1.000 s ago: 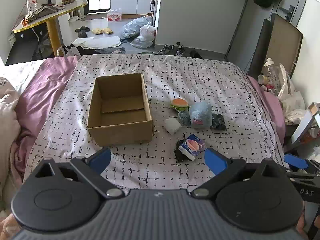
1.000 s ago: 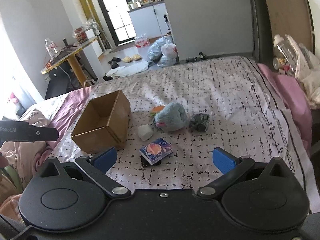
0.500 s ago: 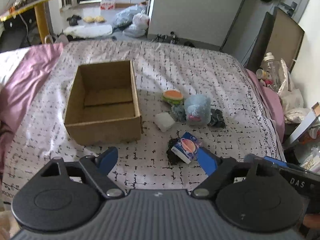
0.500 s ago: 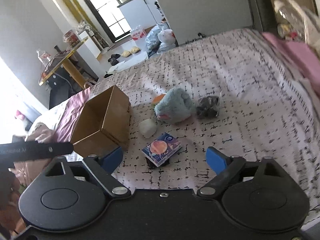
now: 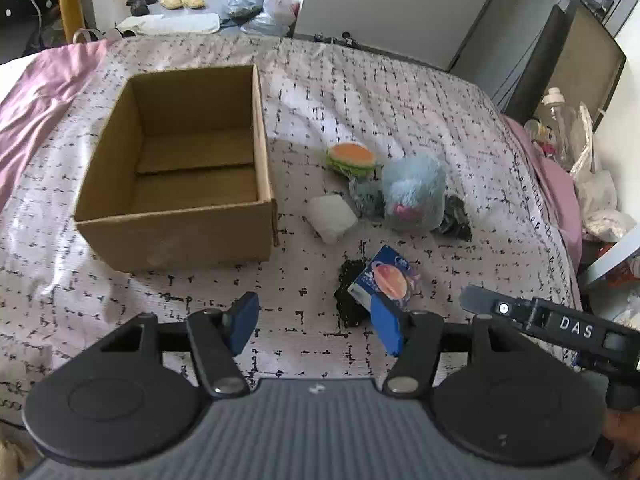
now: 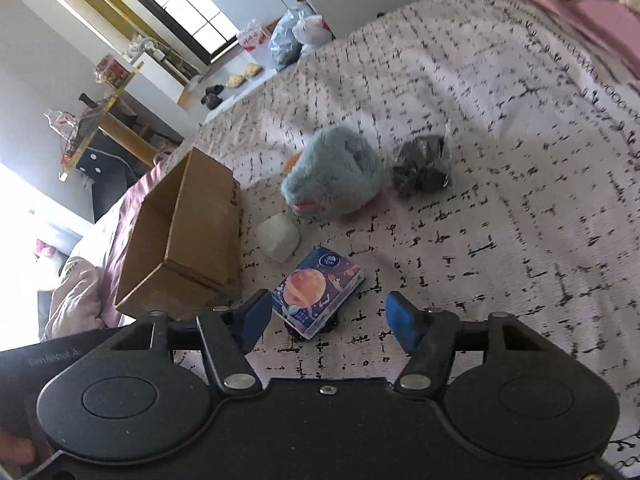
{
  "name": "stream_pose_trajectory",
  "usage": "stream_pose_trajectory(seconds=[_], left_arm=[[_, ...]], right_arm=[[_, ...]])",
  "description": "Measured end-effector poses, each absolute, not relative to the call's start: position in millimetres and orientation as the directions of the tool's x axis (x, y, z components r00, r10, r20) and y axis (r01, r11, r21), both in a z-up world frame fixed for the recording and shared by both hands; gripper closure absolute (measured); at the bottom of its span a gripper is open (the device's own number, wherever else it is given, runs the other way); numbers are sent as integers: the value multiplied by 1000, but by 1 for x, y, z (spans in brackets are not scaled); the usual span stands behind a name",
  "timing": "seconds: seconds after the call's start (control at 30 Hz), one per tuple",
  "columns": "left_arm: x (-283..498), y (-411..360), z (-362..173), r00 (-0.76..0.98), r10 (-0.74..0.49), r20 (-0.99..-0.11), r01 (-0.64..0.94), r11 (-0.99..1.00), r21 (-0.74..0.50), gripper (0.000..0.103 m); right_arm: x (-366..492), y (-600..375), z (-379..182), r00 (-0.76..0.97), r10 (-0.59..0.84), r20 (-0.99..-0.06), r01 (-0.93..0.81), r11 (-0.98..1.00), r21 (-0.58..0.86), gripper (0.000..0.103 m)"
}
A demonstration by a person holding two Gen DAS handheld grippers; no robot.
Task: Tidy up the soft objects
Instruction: 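Reach the right gripper to the blue tissue pack and close on it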
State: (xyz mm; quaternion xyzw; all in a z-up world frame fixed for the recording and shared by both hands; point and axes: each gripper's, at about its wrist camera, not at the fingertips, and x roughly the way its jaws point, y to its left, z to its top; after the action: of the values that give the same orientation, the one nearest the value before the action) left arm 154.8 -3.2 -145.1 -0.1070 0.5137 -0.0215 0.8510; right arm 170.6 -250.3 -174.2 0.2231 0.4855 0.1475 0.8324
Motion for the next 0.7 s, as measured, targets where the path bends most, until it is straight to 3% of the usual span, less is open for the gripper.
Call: stream_pose_trajectory(seconds=[0.7], left_arm=[[174,22,-209,443,-106,-890,-125,976,-178,44]], right_arm=[[201,-239,-249,361,612,-704,197,688,699,51]])
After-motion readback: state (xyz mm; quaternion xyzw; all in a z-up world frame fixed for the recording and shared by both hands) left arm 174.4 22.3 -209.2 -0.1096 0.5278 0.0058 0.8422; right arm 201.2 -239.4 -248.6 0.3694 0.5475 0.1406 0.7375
